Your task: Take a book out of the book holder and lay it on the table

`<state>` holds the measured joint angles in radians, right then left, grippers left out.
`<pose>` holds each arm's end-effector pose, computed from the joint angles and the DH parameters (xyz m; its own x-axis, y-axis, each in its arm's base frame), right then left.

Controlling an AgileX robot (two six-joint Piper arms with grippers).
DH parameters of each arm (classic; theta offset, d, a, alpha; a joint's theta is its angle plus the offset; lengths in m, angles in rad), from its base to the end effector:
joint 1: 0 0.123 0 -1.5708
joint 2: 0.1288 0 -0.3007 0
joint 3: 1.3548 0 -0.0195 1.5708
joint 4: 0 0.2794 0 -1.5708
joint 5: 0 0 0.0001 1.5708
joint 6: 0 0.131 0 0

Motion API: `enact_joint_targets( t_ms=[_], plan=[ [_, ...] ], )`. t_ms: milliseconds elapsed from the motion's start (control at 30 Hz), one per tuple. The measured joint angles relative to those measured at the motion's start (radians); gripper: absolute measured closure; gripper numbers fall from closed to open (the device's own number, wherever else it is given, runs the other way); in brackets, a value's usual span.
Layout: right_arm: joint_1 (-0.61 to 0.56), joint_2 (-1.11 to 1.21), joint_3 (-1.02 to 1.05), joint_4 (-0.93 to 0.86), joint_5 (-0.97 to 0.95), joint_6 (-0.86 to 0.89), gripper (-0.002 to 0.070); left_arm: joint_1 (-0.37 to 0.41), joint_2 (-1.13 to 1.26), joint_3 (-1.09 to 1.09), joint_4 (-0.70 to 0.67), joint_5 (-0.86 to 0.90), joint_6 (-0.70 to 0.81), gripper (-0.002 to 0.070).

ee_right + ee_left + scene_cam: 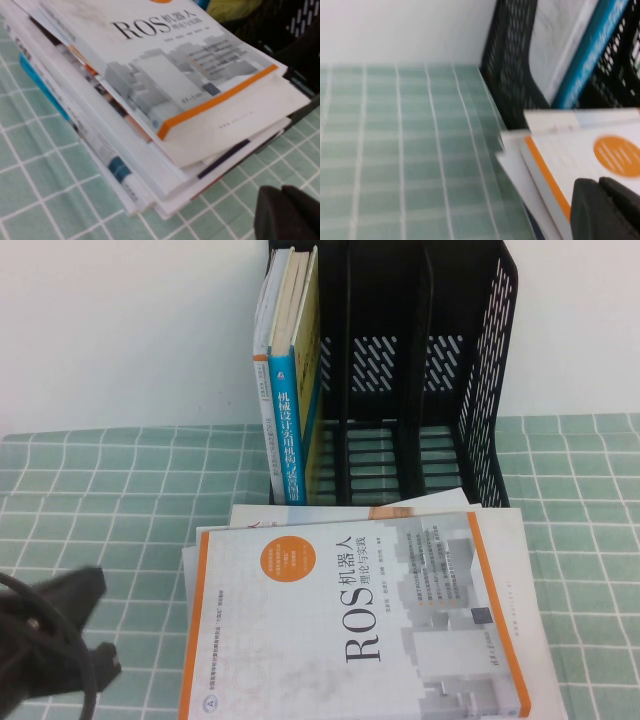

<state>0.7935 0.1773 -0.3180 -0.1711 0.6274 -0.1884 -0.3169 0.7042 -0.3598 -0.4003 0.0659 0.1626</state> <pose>0.0805 0.0631 0.2458 -0.0468 -0.5038 -0.8626 -0.6965 0.6354 -0.3333 0.1864 -0.0647 0.2523 -0.3673 -0.1265 -0.9215 0.2556 0.9388 -0.2308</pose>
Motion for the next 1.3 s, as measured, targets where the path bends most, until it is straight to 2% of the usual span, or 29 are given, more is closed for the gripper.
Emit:
enact_joint_targets(
  t_ms=[333, 633, 700, 800, 900, 1000, 1300],
  plan=[
    [0.000, 0.000, 0.000, 0.049, -0.004, 0.004, 0.0678, 0.000, 0.000, 0.000, -0.039, 0.333, -0.045, 0.0678],
    [0.000, 0.000, 0.000, 0.051, -0.005, 0.004, 0.0678, 0.000, 0.000, 0.000, -0.037, 0.530, -0.047, 0.0678],
    [0.000, 0.000, 0.000, 0.051, -0.005, 0.004, 0.0678, 0.000, 0.000, 0.000, 0.011, 0.555, -0.051, 0.0678],
    [0.000, 0.000, 0.000, 0.053, -0.005, 0.004, 0.0678, 0.000, -0.042, 0.004, 0.195, 0.564, -0.074, 0.0678],
    [0.000, 0.000, 0.000, 0.053, -0.005, 0.004, 0.0678, 0.041, -0.163, 0.008, 0.327, 0.564, -0.123, 0.0678],
    [0.000, 0.000, 0.000, 0.055, -0.005, 0.004, 0.0678, 0.105, -0.307, 0.008, 0.380, 0.541, -0.146, 0.0678],
    [0.000, 0.000, 0.000, 0.055, -0.005, 0.005, 0.0678, 0.306, -0.635, 0.058, 0.381, 0.525, -0.163, 0.0678]
  ],
)
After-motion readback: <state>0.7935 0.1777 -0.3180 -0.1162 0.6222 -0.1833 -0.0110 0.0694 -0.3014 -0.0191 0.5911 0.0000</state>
